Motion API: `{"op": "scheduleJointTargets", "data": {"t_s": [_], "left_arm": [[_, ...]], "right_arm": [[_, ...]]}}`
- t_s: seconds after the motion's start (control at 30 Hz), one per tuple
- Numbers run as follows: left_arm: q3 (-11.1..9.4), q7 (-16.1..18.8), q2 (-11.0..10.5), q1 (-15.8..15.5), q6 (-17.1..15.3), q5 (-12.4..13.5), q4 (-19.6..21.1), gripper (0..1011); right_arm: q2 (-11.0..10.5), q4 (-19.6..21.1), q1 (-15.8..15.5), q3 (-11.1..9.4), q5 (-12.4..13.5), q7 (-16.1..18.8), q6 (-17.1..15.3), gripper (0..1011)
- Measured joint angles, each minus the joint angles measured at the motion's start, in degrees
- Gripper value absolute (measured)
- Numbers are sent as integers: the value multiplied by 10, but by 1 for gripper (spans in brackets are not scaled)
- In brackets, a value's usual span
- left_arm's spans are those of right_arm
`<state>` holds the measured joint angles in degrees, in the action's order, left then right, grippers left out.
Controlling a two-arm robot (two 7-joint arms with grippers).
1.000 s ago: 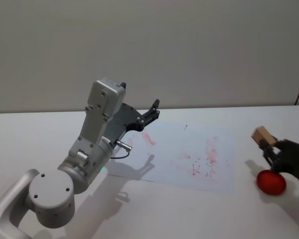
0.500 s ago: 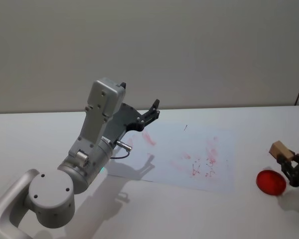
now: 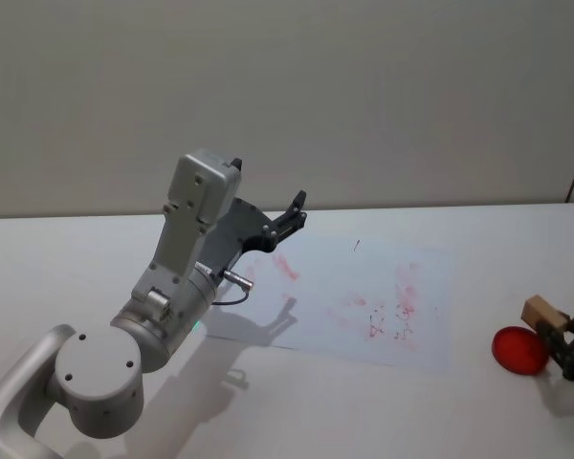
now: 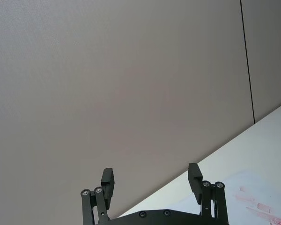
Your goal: Use the one hand to pick up the stamp and affix it onto the A4 paper.
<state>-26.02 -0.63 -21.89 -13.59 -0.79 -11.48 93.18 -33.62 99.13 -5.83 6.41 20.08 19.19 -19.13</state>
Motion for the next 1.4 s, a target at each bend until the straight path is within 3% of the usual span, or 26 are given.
{"op": "scheduleJointTargets", "data": {"t_s": [0.33, 0.63, 0.73, 1.07, 1.2, 1.4], "left_arm": [[0, 0, 0, 0, 0, 0, 0, 1001], [0, 0, 0, 0, 0, 0, 0, 1001], [0, 0, 0, 0, 0, 0, 0, 1001], [0, 0, 0, 0, 0, 0, 0, 1001], [0, 0, 0, 0, 0, 0, 0, 1001], [0, 0, 0, 0, 0, 0, 0, 1001]], "right_arm": [[-4, 4, -9, -1, -1, -3, -16, 228], [-6, 6, -13, -1, -2, -5, -23, 476], [-7, 7, -14, -1, -2, -6, -24, 616], [-8, 7, -16, -1, -2, -7, -27, 916], [-8, 7, -16, -1, -2, -7, -27, 999], [-8, 8, -16, -1, -2, -7, -28, 1001]]}}
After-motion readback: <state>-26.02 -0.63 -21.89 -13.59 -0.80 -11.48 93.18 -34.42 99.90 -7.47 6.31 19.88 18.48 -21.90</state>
